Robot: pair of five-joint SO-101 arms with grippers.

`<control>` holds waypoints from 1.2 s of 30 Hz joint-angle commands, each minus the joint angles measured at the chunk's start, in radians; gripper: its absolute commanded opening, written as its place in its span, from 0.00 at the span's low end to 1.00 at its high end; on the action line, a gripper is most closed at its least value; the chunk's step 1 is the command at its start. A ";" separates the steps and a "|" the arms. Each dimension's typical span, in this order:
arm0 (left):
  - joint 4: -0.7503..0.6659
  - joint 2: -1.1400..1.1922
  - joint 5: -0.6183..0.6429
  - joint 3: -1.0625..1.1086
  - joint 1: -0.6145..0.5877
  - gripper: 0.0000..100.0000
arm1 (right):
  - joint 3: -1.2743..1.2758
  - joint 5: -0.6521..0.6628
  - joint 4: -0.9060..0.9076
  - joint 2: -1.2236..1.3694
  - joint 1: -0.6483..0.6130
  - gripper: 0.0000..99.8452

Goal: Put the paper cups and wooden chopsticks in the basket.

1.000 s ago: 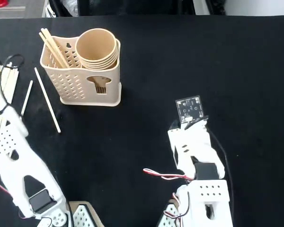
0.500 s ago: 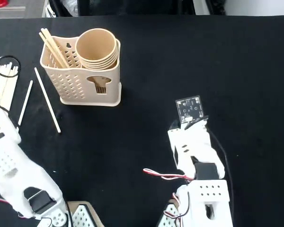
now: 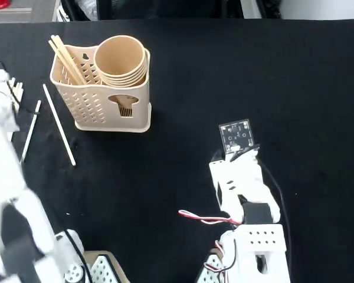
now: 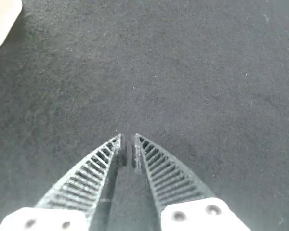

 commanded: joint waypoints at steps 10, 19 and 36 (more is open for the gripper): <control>-0.657 -0.348 0.012 0.291 0.153 0.03 | -0.007 0.009 -0.018 -0.015 -0.005 0.04; -0.660 -0.393 0.411 0.099 0.157 0.03 | -0.007 0.029 -0.017 -0.015 -0.005 0.04; -0.655 -0.555 0.454 -0.097 0.297 0.03 | -0.008 0.032 -0.015 -0.015 -0.006 0.04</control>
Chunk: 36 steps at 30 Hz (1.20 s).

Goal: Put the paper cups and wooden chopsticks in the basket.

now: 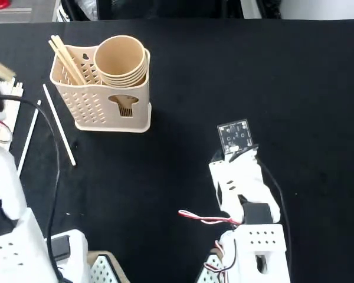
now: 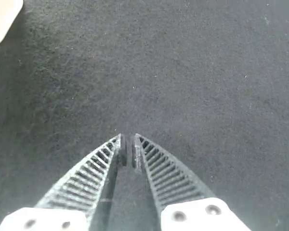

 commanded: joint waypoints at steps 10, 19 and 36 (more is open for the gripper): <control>0.025 0.296 0.015 -0.053 0.206 0.03 | -0.010 0.008 -0.015 -0.015 -0.006 0.04; -0.011 0.459 0.017 -0.044 0.206 0.03 | -0.010 0.009 -0.015 -0.015 -0.005 0.04; -0.046 0.534 0.011 -0.265 0.206 0.03 | -0.012 0.009 -0.015 -0.015 -0.005 0.04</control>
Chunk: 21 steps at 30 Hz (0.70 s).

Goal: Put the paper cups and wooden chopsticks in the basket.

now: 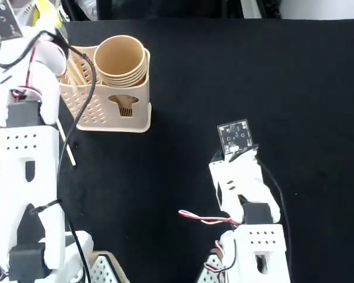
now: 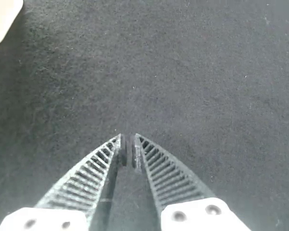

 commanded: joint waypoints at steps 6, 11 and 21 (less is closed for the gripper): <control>-0.057 0.071 0.005 -0.236 0.012 0.03 | -0.013 0.009 -0.015 -0.015 -0.005 0.04; -0.153 0.195 0.012 -0.170 0.008 0.03 | -0.013 0.009 -0.020 -0.015 -0.005 0.04; -0.388 0.095 0.005 0.165 0.008 0.03 | -0.013 0.011 -0.020 -0.015 -0.005 0.04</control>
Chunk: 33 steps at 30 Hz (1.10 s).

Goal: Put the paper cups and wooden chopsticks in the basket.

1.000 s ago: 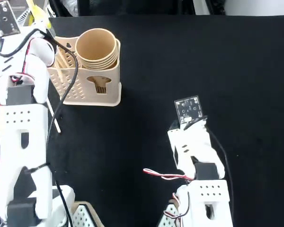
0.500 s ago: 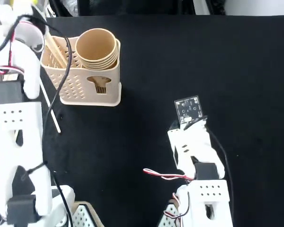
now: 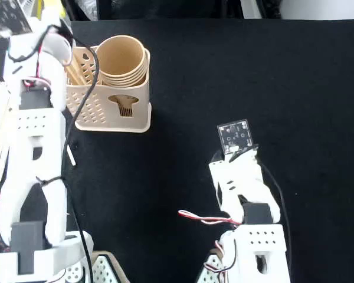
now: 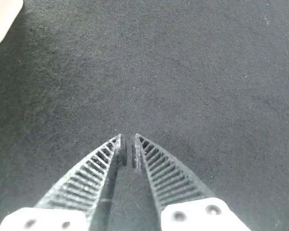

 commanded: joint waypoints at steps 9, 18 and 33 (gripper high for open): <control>-0.273 -0.282 0.003 0.427 0.019 0.03 | -0.013 0.011 -0.020 -0.015 -0.005 0.04; -0.253 -0.358 -0.028 0.590 0.028 0.14 | -0.013 0.011 -0.020 -0.015 -0.003 0.04; 1.188 -0.307 -0.164 -0.363 -0.197 0.19 | -0.010 0.011 -0.020 -0.015 -0.003 0.04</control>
